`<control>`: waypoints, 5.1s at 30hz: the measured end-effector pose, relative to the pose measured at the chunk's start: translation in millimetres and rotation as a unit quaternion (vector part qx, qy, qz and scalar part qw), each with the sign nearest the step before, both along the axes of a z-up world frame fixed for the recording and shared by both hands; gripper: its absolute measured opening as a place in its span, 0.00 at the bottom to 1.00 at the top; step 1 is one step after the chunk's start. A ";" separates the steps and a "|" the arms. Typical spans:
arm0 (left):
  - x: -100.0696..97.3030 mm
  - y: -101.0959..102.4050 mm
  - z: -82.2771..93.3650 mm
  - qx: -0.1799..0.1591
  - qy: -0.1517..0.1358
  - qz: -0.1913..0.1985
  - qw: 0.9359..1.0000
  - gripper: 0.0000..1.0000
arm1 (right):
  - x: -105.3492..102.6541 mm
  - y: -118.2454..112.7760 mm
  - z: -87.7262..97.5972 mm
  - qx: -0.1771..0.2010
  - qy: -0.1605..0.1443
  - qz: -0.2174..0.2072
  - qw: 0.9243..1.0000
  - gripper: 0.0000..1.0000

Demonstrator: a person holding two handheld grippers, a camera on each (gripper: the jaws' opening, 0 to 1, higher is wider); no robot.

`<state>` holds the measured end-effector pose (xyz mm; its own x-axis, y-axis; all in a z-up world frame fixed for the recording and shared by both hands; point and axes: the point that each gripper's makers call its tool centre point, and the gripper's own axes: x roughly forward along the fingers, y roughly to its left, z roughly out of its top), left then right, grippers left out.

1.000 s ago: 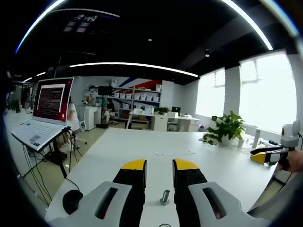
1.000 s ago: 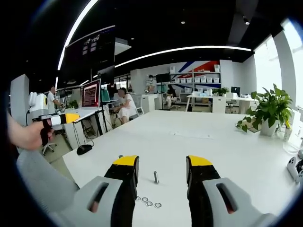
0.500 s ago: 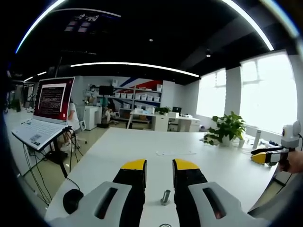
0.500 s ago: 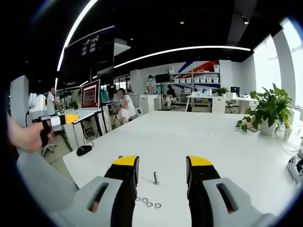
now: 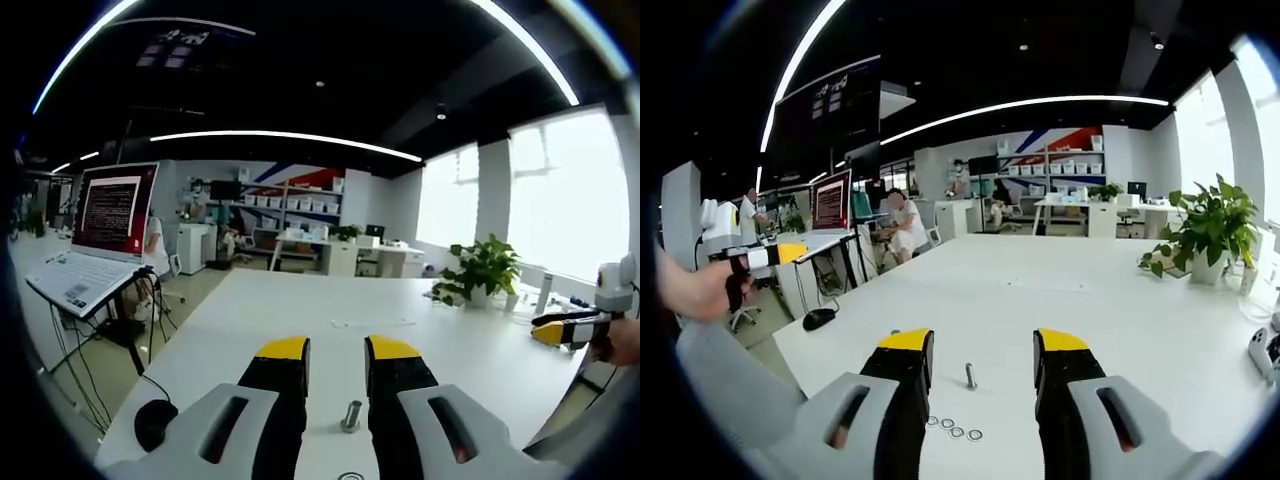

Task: Place the washer onto the threaded stud by aligning its center hole with the stud, sliding it down to the base, and recovering from edge contact or off-axis alignment until the washer reaches the visible bottom stop.

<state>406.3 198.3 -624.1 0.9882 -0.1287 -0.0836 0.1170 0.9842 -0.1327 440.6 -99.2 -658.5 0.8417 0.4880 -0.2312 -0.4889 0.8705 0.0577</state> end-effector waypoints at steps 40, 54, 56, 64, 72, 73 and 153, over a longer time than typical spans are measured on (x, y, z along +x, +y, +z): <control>7.1 -42.5 -84.4 0.085 0.173 -0.113 0.975 0.28 | 2.3 -0.4 -0.6 0.012 0.004 -0.003 1.000 0.42; 2.0 -51.9 -129.6 0.158 0.257 -0.182 0.936 0.28 | 0.2 4.4 3.5 0.018 -0.001 0.008 1.000 0.42; 3.6 -51.0 -135.7 0.162 0.263 -0.184 0.933 0.28 | 0.1 4.8 3.3 0.019 -0.001 0.009 1.000 0.42; -4.9 -56.2 -166.6 0.216 0.318 -0.227 0.895 0.28 | 0.4 4.0 2.9 0.024 0.002 0.008 1.000 0.42; -5.7 -54.7 -189.9 0.251 0.358 -0.255 0.863 0.30 | -0.4 5.0 2.2 0.026 0.006 0.011 1.000 0.42; -6.3 -54.4 -191.5 0.255 0.361 -0.259 0.859 0.29 | -0.4 4.9 2.1 0.025 0.006 0.011 1.000 0.42; -8.0 -56.9 -250.4 0.367 0.464 -0.374 0.715 0.20 | -0.9 1.0 -4.5 0.041 0.024 0.004 0.999 0.41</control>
